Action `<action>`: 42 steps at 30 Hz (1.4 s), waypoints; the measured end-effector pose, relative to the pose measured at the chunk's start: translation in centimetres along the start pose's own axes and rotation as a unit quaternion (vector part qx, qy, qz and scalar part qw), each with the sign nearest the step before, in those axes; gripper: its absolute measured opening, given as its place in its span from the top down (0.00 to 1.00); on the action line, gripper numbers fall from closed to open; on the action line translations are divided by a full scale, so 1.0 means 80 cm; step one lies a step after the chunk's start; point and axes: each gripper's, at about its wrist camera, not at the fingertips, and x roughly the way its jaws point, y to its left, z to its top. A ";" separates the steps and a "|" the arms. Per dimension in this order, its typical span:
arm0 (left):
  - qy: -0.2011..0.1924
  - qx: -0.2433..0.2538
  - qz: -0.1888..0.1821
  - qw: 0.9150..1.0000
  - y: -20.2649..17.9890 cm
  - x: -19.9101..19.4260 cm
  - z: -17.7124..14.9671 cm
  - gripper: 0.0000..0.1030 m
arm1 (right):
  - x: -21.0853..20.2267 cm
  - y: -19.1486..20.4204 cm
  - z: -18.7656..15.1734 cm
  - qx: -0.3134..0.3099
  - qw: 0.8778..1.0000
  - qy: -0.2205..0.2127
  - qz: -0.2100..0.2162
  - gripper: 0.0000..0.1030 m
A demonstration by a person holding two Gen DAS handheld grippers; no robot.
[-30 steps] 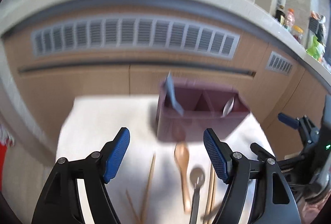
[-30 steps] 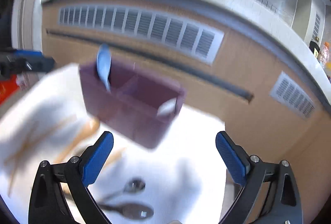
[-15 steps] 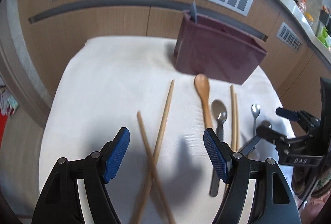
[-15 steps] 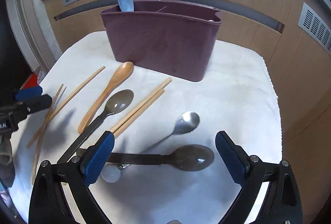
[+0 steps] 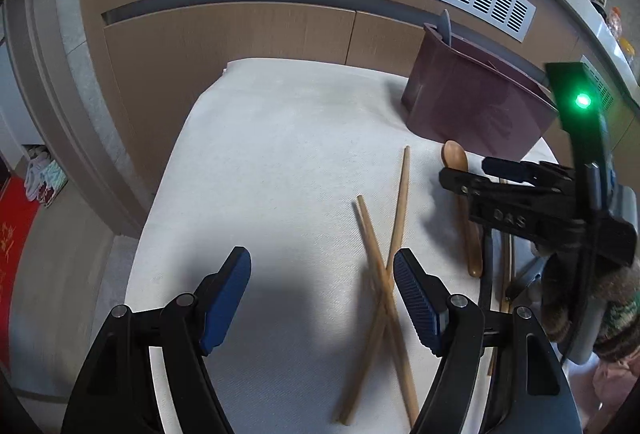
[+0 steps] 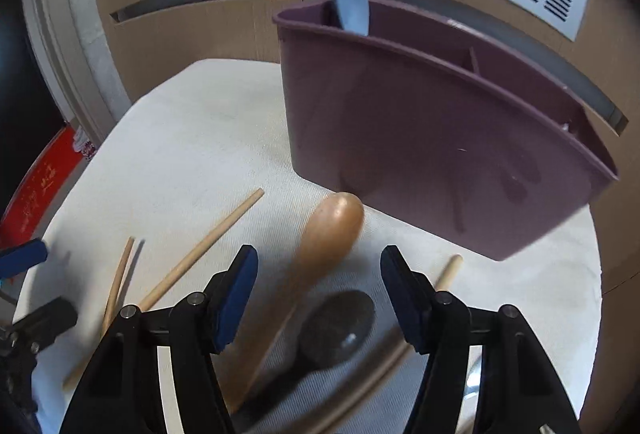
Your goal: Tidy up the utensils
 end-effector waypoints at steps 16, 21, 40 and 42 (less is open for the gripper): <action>0.063 0.008 -0.069 0.996 -0.022 0.034 0.008 0.46 | -0.068 -0.054 -0.032 0.013 0.999 -0.017 0.043 0.78; 0.072 0.006 -0.061 0.996 -0.029 0.049 0.024 0.54 | -0.119 -0.079 -0.057 0.019 0.998 -0.050 0.034 0.82; 0.092 0.066 -0.119 0.986 -0.095 0.035 0.013 0.78 | -0.109 -0.106 -0.105 0.028 0.999 -0.013 0.042 0.69; 0.095 0.076 -0.122 0.985 -0.101 0.032 0.008 0.78 | -0.104 -0.097 -0.105 0.018 0.999 -0.007 0.044 0.67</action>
